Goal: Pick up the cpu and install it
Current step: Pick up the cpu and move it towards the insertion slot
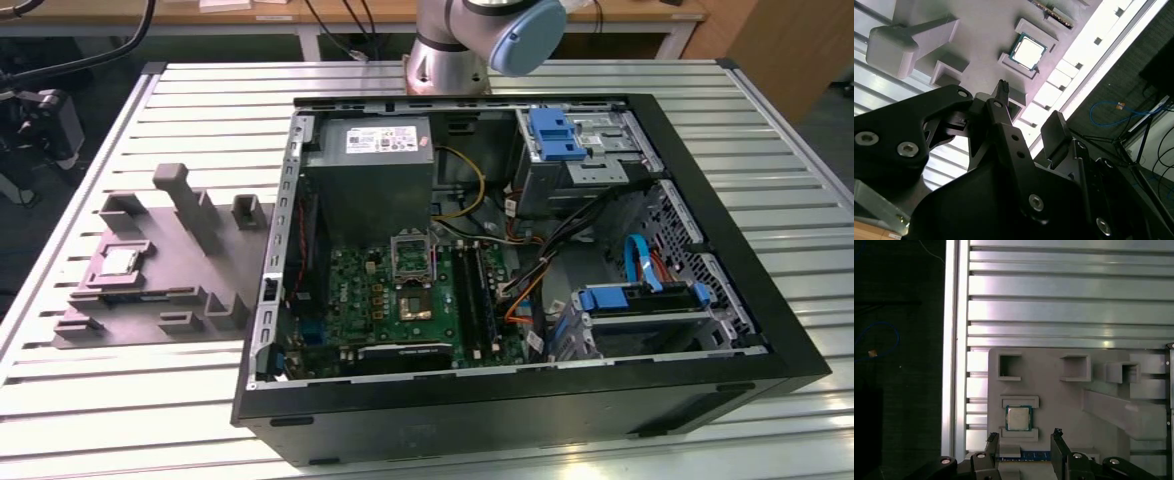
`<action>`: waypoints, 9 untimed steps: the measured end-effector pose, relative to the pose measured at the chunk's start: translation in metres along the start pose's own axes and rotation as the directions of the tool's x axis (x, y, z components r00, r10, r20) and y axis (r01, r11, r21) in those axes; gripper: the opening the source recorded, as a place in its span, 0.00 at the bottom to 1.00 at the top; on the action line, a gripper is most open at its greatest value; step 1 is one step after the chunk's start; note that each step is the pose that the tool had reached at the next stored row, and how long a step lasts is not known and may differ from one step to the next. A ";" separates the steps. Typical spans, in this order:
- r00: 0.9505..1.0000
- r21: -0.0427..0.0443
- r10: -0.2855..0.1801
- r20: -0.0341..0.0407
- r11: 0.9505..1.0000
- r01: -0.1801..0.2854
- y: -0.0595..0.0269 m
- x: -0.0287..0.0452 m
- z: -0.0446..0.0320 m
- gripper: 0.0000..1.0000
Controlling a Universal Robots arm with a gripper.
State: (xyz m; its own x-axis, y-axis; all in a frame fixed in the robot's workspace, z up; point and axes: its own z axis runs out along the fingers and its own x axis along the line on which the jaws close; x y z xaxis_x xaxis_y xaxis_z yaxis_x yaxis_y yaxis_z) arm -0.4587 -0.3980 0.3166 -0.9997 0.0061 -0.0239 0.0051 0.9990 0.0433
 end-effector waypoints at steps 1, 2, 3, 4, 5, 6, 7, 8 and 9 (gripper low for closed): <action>1.000 0.000 0.000 0.000 1.000 0.000 -0.0001 0.0000 0.0021 0.53; 1.000 0.000 0.000 0.000 1.000 0.000 -0.0001 0.0000 0.0021 0.53; 1.000 0.000 0.000 0.000 1.000 0.000 -0.0001 0.0000 0.0021 0.53; 1.000 0.000 0.000 0.000 1.000 0.000 -0.0001 0.0001 0.0021 0.53; 1.000 0.000 0.000 0.000 1.000 0.000 -0.0001 0.0001 0.0022 0.53; 1.000 0.000 0.000 0.000 1.000 0.000 -0.0001 0.0001 0.0023 0.53; 1.000 0.000 0.000 0.000 1.000 0.000 -0.0001 0.0001 0.0025 0.53; 1.000 0.000 0.000 0.000 1.000 0.000 -0.0002 0.0001 0.0029 0.53; 1.000 0.000 0.000 0.000 1.000 0.000 -0.0003 0.0001 0.0032 0.53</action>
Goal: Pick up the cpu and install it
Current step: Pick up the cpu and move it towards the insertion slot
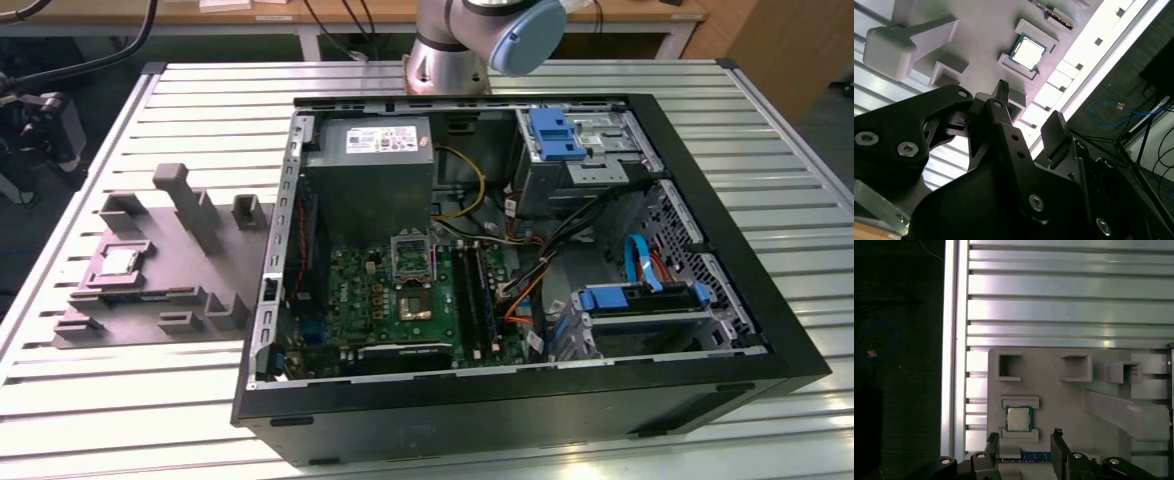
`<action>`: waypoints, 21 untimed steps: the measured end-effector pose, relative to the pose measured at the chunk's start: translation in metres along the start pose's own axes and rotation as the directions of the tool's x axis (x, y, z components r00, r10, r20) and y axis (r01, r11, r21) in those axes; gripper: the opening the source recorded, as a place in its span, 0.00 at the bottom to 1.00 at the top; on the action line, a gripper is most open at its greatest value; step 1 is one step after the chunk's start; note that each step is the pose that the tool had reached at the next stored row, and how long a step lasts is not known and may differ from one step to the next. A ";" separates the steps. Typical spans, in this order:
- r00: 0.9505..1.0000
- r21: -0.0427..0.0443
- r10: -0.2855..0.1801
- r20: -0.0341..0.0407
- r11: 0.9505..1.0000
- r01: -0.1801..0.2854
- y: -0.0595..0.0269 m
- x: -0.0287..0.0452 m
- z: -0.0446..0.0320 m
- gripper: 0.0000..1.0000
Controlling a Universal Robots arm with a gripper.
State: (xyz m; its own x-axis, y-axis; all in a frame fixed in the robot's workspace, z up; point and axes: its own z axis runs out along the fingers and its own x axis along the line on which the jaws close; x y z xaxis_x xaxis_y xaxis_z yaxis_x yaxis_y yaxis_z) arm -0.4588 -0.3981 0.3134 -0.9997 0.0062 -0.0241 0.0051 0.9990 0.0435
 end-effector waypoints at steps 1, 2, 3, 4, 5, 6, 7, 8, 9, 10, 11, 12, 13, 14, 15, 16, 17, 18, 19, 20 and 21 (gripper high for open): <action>1.000 0.000 0.000 0.000 1.000 0.000 -0.0001 0.0000 0.0006 0.53; 1.000 0.000 0.000 0.000 1.000 0.000 -0.0005 0.0000 0.0013 0.53; 1.000 0.000 0.000 0.000 1.000 0.000 -0.0009 0.0000 0.0022 0.53; 1.000 0.000 0.000 0.000 1.000 0.000 -0.0016 0.0000 0.0031 0.53; 1.000 0.000 0.000 0.000 1.000 0.000 -0.0026 0.0001 0.0042 0.53; 1.000 0.000 0.000 0.000 1.000 0.000 -0.0036 0.0001 0.0053 0.53; 1.000 0.000 0.000 0.000 1.000 0.000 -0.0046 0.0001 0.0064 0.53; 1.000 0.000 0.000 0.000 1.000 0.000 -0.0053 0.0001 0.0074 0.53; 1.000 0.000 0.000 0.000 1.000 0.000 -0.0059 0.0001 0.0085 0.53; 1.000 0.000 0.000 0.000 1.000 0.000 -0.0062 0.0002 0.0094 0.53; 1.000 0.000 0.000 0.000 1.000 0.000 -0.0063 0.0003 0.0103 0.53; 1.000 0.000 0.000 0.000 1.000 0.000 -0.0063 0.0003 0.0110 0.53; 1.000 0.000 0.000 0.000 1.000 0.000 -0.0064 0.0003 0.0117 0.53; 1.000 0.000 0.000 0.000 1.000 0.000 -0.0064 0.0002 0.0120 0.53; 1.000 0.000 0.000 0.000 1.000 0.000 -0.0064 0.0002 0.0122 0.53; 1.000 0.000 0.000 0.000 1.000 0.000 -0.0065 0.0003 0.0128 0.53; 1.000 0.000 0.000 0.000 1.000 0.000 -0.0065 0.0003 0.0133 0.53; 1.000 0.000 0.000 0.000 1.000 0.000 -0.0065 0.0003 0.0133 0.53; 1.000 0.000 0.000 0.000 1.000 0.000 -0.0065 0.0003 0.0133 0.53; 1.000 0.000 0.000 0.000 1.000 0.000 -0.0065 0.0003 0.0133 0.53; 1.000 0.000 0.000 0.000 1.000 0.000 -0.0065 0.0003 0.0133 0.53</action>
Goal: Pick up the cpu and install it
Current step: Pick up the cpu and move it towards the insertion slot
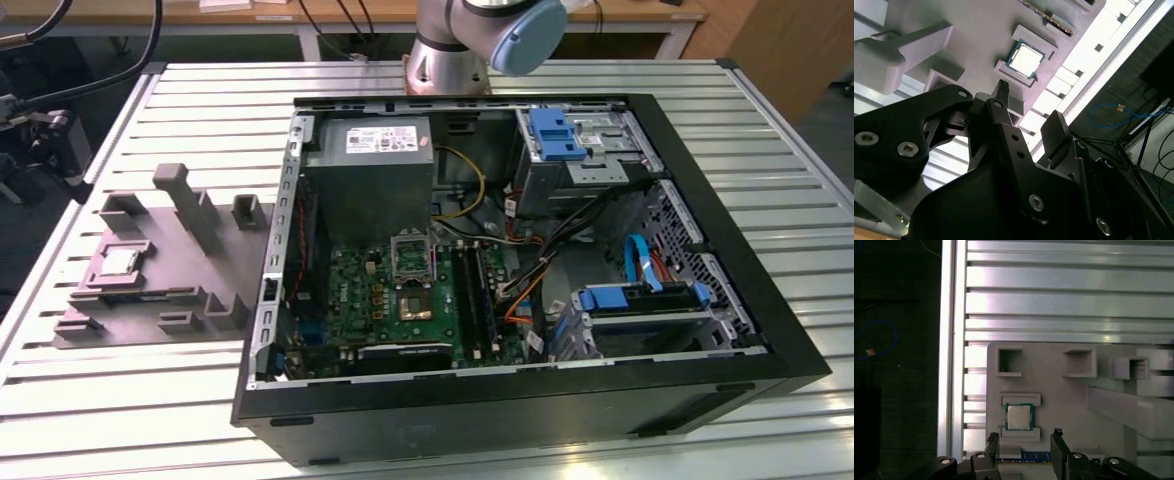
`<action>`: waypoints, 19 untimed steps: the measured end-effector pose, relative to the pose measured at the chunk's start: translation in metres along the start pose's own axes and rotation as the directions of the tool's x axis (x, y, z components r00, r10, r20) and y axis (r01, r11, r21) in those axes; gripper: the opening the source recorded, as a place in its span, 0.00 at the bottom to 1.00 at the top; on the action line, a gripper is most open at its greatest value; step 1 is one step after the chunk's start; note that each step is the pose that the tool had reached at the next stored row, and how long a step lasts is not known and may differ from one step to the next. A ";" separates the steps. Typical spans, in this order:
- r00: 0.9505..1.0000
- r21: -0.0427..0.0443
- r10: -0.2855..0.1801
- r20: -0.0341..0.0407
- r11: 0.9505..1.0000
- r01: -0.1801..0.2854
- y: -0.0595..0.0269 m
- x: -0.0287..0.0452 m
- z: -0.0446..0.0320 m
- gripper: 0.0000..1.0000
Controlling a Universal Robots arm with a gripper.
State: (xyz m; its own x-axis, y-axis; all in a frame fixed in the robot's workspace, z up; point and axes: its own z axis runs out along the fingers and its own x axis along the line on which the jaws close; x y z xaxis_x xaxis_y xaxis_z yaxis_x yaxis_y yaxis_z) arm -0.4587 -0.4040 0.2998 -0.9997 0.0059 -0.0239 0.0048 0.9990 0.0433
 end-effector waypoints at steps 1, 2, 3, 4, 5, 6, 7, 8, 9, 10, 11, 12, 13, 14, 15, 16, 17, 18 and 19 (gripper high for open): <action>1.000 0.000 0.000 0.000 1.000 0.000 0.0000 0.0000 0.0000 0.53; 1.000 0.000 0.000 0.000 1.000 0.000 0.0000 0.0000 0.0000 0.53; 1.000 0.000 0.000 0.000 1.000 0.000 0.0000 0.0000 0.0002 0.53; 1.000 0.000 0.000 0.000 1.000 0.000 0.0000 -0.0001 0.0006 0.53; 1.000 0.000 0.000 0.000 1.000 0.000 0.0000 -0.0001 0.0008 0.53; 1.000 0.000 0.000 0.000 1.000 0.000 0.0000 0.0000 0.0013 0.53; 1.000 0.000 0.000 0.000 1.000 0.000 -0.0001 -0.0001 0.0019 0.53; 1.000 0.000 0.000 0.000 1.000 0.000 -0.0001 -0.0002 0.0029 0.53; 1.000 0.000 0.000 -0.002 1.000 0.000 -0.0004 -0.0005 0.0082 0.53; 1.000 0.000 0.000 -0.003 1.000 0.000 -0.0004 -0.0005 0.0101 0.53; 1.000 0.000 -0.001 -0.003 1.000 0.001 -0.0005 -0.0005 0.0119 0.53; 1.000 0.000 -0.002 -0.004 1.000 0.002 -0.0006 -0.0004 0.0137 0.53; 1.000 0.000 -0.008 -0.005 1.000 0.008 -0.0007 -0.0004 0.0153 0.53; 1.000 -0.001 -0.015 -0.005 1.000 0.015 -0.0008 -0.0004 0.0165 0.53; 1.000 -0.001 -0.020 -0.005 1.000 0.020 -0.0008 -0.0004 0.0175 0.53; 1.000 -0.001 -0.024 -0.006 1.000 0.024 -0.0009 -0.0003 0.0184 0.53; 1.000 -0.001 -0.025 -0.007 1.000 0.025 -0.0009 -0.0003 0.0195 0.53; 1.000 -0.001 -0.025 -0.007 1.000 0.025 -0.0010 -0.0003 0.0203 0.53; 1.000 -0.001 -0.025 -0.007 1.000 0.025 -0.0010 -0.0003 0.0205 0.53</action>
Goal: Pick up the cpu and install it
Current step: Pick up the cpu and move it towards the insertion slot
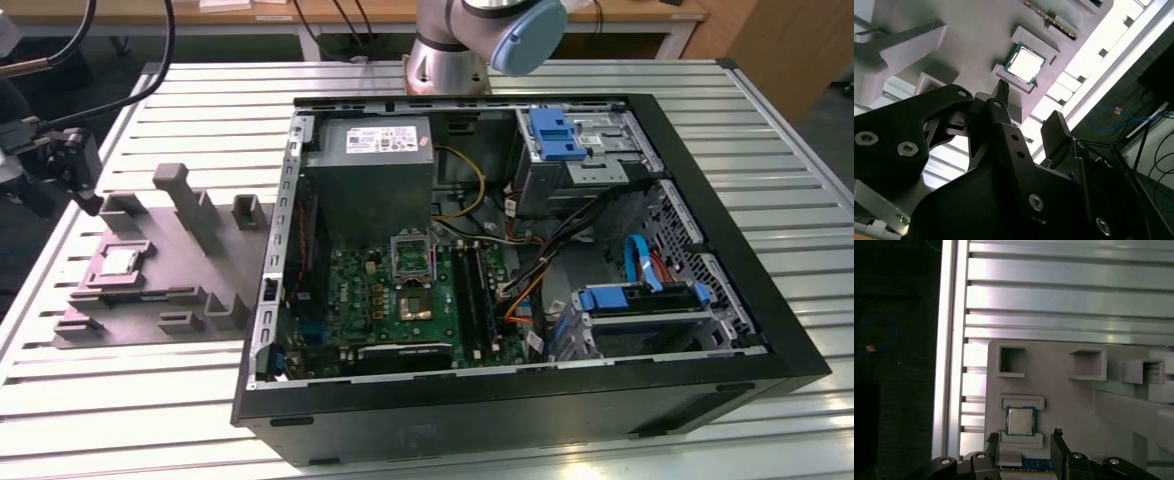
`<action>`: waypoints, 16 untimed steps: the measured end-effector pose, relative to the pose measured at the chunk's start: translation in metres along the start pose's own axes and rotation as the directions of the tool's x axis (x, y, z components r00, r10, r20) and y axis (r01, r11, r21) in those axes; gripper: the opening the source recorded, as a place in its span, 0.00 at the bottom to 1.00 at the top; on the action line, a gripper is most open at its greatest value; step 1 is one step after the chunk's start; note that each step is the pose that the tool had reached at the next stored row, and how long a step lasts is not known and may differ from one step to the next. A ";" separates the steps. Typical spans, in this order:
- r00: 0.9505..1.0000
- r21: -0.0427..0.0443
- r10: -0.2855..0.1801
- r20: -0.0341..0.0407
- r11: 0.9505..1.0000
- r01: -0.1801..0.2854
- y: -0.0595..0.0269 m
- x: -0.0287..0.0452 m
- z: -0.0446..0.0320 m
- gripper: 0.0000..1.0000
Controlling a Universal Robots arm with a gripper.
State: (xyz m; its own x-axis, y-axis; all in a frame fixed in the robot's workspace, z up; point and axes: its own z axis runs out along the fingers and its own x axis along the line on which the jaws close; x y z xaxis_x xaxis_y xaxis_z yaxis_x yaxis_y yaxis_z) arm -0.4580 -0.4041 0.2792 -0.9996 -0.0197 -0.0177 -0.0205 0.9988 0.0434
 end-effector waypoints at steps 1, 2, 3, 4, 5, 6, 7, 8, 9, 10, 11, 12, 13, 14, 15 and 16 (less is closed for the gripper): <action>1.000 0.000 0.000 0.000 1.000 0.000 0.0000 0.0000 0.0004 0.53; 1.000 0.000 0.000 0.000 1.000 0.000 0.0000 0.0000 0.0010 0.53; 1.000 0.000 0.000 0.000 1.000 0.000 -0.0001 0.0000 0.0017 0.53; 1.000 0.000 0.000 0.000 1.000 0.000 -0.0001 0.0000 0.0030 0.53; 1.000 0.000 0.000 0.000 1.000 0.000 -0.0002 0.0001 0.0044 0.53; 1.000 0.000 0.000 0.000 1.000 0.000 -0.0003 0.0001 0.0061 0.60; 1.000 0.000 0.000 0.000 1.000 0.000 -0.0003 0.0001 0.0077 0.60; 1.000 0.000 0.000 0.000 1.000 0.000 -0.0004 0.0002 0.0095 0.60; 1.000 0.000 0.000 0.000 1.000 0.000 -0.0005 0.0002 0.0113 0.66; 1.000 0.000 0.000 0.000 1.000 0.000 -0.0006 0.0002 0.0131 0.66; 1.000 0.000 0.000 0.000 1.000 0.000 -0.0007 0.0002 0.0151 0.66; 1.000 0.000 0.000 0.000 1.000 0.000 -0.0008 0.0003 0.0168 0.66; 1.000 0.000 0.000 0.000 1.000 0.000 -0.0008 0.0003 0.0186 0.66; 1.000 0.000 0.000 0.000 1.000 0.000 -0.0009 0.0004 0.0204 0.66; 1.000 0.000 0.000 0.000 1.000 0.000 -0.0010 0.0004 0.0222 0.66; 1.000 0.000 0.000 0.000 1.000 0.000 -0.0011 0.0004 0.0239 0.66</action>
State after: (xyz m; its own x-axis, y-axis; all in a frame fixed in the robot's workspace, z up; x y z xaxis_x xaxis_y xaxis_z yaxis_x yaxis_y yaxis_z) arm -0.4580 -0.4041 0.2553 -0.9996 -0.0198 -0.0178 -0.0206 0.9989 0.0430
